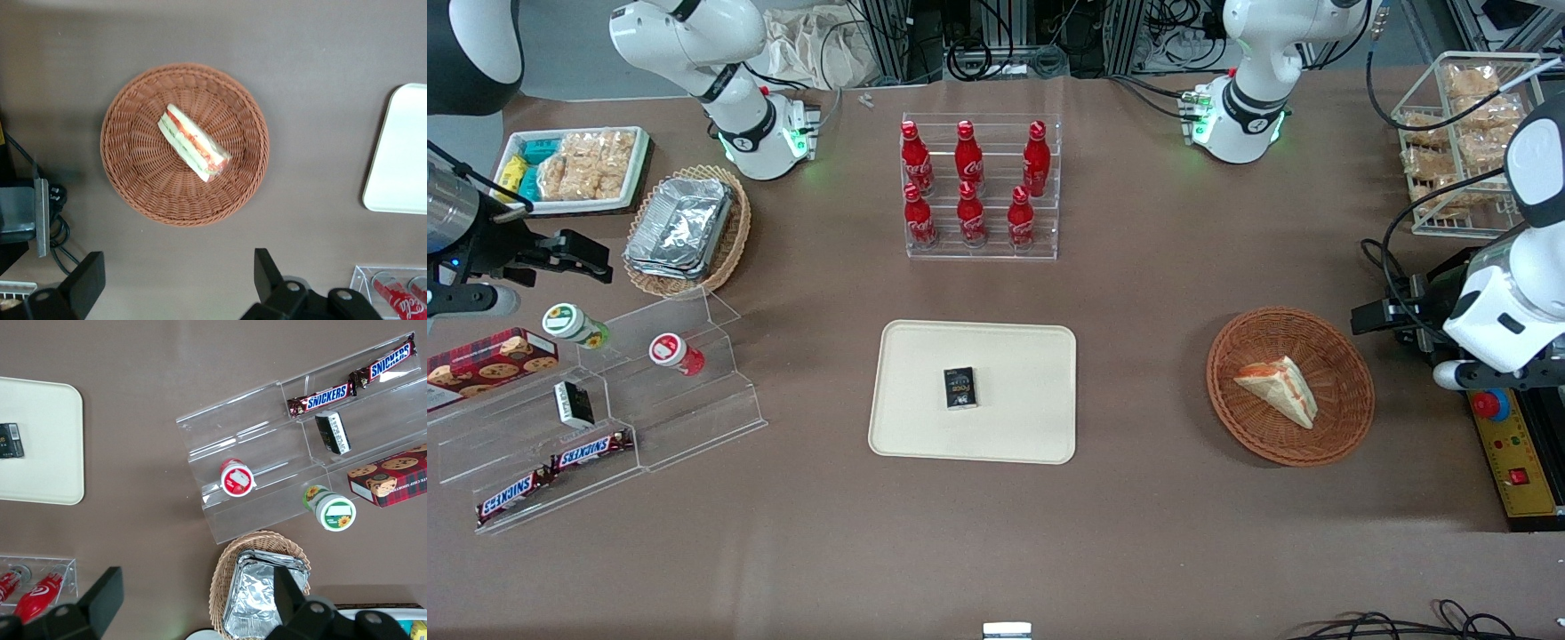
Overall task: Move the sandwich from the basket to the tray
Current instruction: 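Move the left gripper down over the wrapped sandwich in the wicker basket, then close the left gripper on the sandwich's wrapped edge and lift it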
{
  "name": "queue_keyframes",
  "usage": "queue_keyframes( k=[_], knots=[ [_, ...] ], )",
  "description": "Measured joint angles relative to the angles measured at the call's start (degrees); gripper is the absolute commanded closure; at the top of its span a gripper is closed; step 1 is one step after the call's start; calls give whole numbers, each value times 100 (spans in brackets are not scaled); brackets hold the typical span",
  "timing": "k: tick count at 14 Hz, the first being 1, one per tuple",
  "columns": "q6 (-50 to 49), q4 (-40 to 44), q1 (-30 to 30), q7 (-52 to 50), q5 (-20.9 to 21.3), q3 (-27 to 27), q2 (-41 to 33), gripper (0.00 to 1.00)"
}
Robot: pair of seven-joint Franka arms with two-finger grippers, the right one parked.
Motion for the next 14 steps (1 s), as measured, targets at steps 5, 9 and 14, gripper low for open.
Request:
queue_keyframes(
  k=[5, 9, 14],
  knots=[
    [1264, -1205, -2, -396, -7, -5, 104, 1],
    [2624, -2058, 3, -1342, -164, -9, 168, 1],
    [4140, -2846, 8, -2469, -230, -8, 348, 1]
  ],
)
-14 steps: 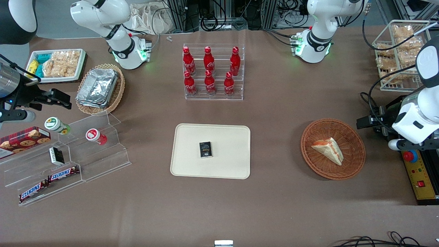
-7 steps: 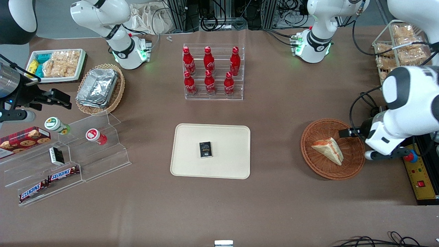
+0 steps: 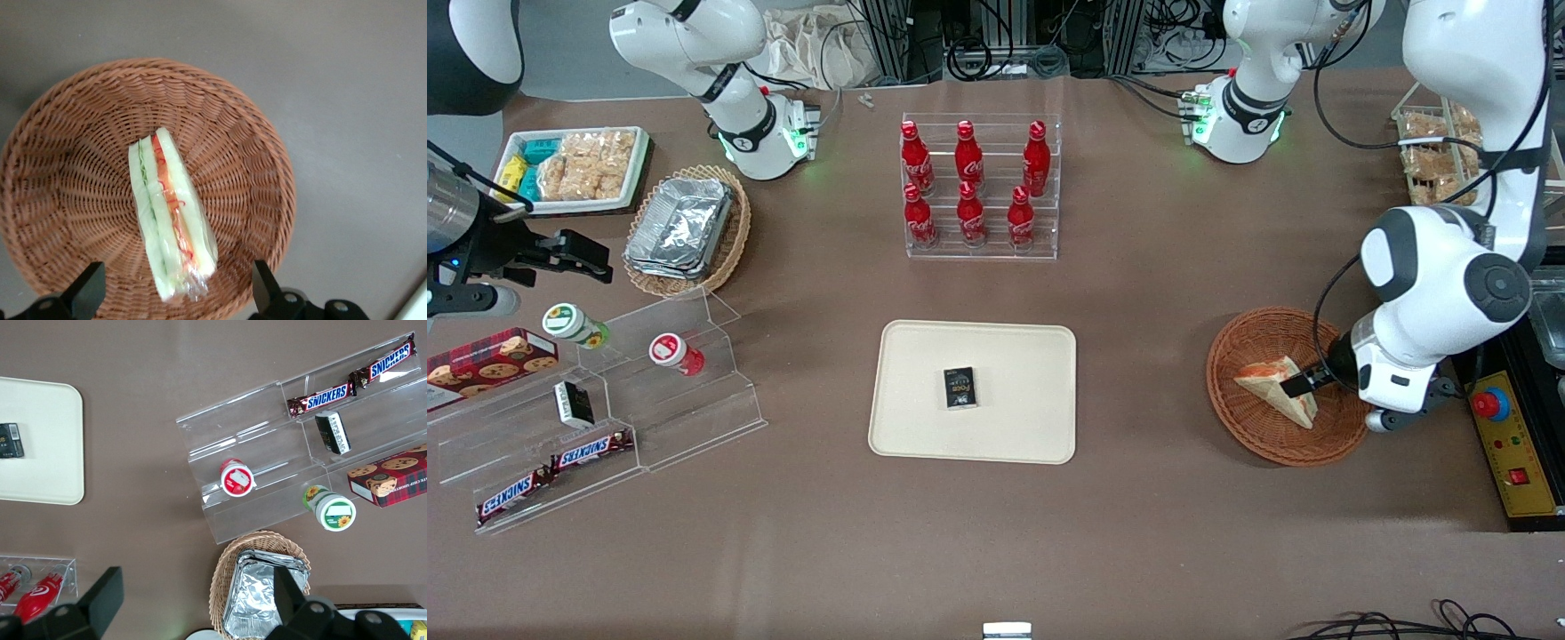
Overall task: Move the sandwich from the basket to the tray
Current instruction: 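Close the left gripper on the sandwich's wrapped edge and lift it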
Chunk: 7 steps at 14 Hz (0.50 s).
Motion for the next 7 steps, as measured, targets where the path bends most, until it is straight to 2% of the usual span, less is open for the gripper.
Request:
queue_keyframes(
  k=[5, 7],
  knots=[
    [605, -480, 3, -410, -8, 3, 202, 2],
    [746, -504, 7, -510, -12, 4, 262, 15]
  ],
)
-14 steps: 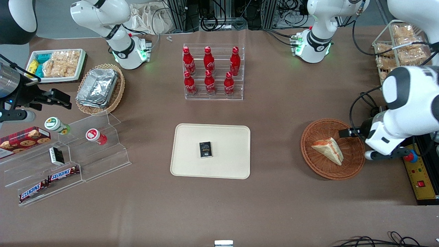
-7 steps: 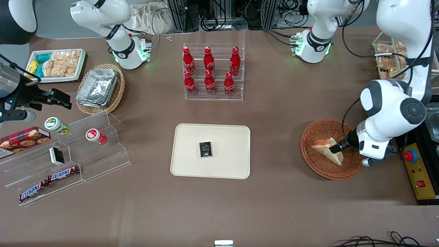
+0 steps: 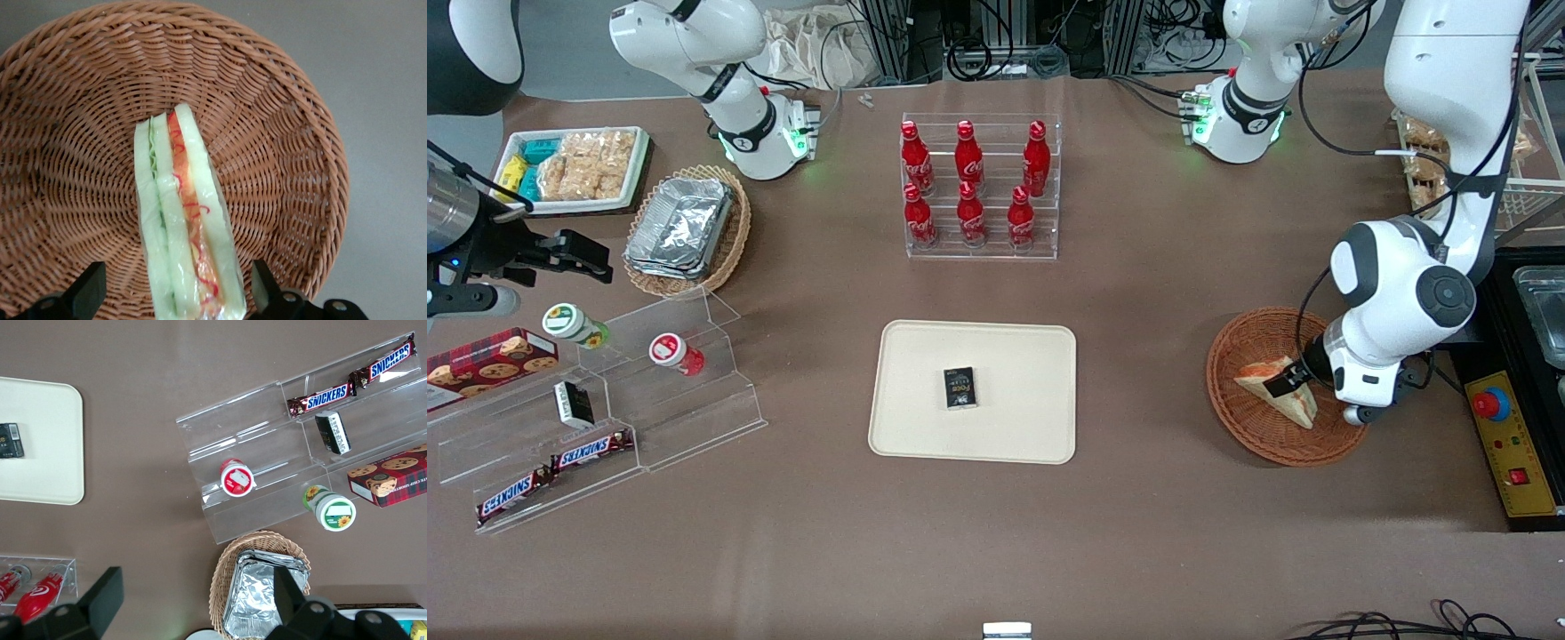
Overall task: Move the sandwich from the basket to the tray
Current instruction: 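Close the left gripper on the sandwich's wrapped edge and lift it, then carry the held sandwich over to the cream tray beside the tissue pack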
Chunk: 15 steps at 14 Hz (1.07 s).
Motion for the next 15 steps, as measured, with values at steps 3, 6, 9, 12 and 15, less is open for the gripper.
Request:
queue_keyframes(
  k=[3, 6, 9, 12, 15],
  knots=[
    [119, 0, 6, -284, -2, 5, 38, 59],
    [138, 29, 5, -369, -2, 4, 18, 81],
    [-624, 283, -13, -518, -2, -15, -170, 92],
    [-2206, 997, -31, -595, -2, -61, -533, 94],
    [-3622, 1904, -37, -623, -2, -158, -739, 94]
  ],
)
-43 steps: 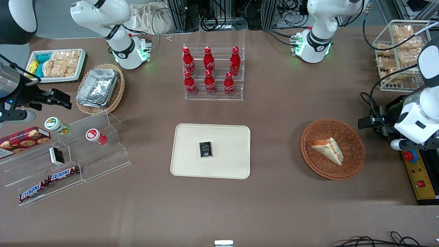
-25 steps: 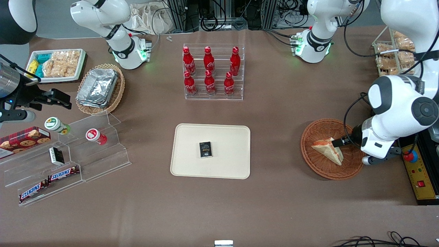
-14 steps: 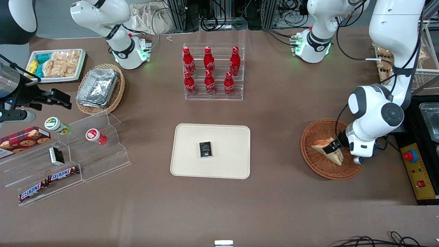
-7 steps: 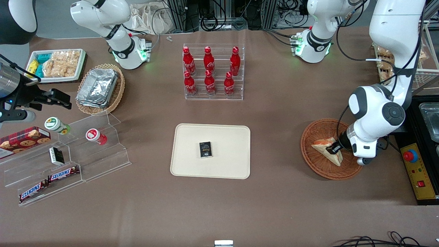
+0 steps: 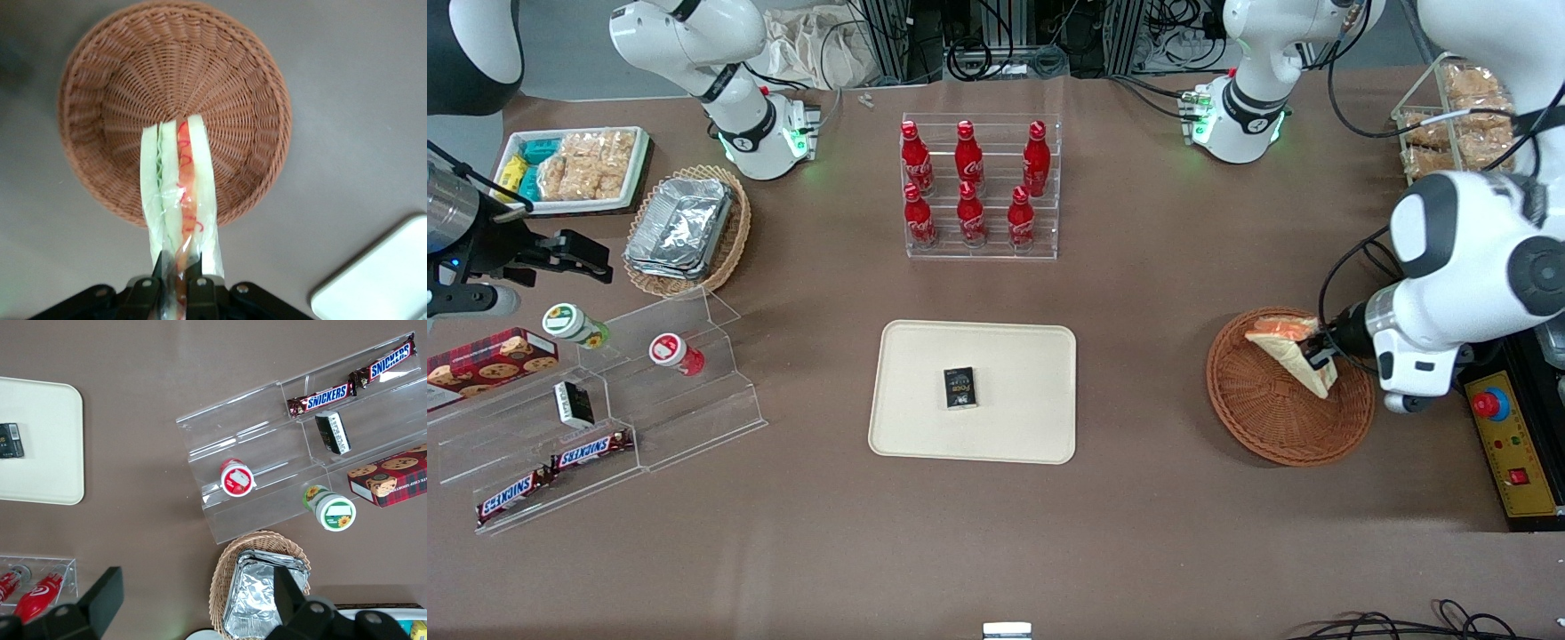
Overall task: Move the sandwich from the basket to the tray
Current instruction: 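Carry the held sandwich over to the cream tray beside the tissue pack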
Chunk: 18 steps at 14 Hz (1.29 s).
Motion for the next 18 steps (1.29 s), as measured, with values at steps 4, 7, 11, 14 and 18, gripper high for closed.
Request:
queue_keyframes(
  k=[4, 7, 11, 14, 18],
  knots=[
    [-1069, 1058, -40, 51, 9, -41, -7, 94],
    [-1096, 1189, -389, 91, 39, -173, 73, 94],
    [-936, 1197, -894, 329, 66, -673, 220, 94],
    [-268, 1193, -1583, 377, 165, -814, 538, 93],
    [939, 1195, -2371, 377, 754, -830, 1241, 93]
  ],
)
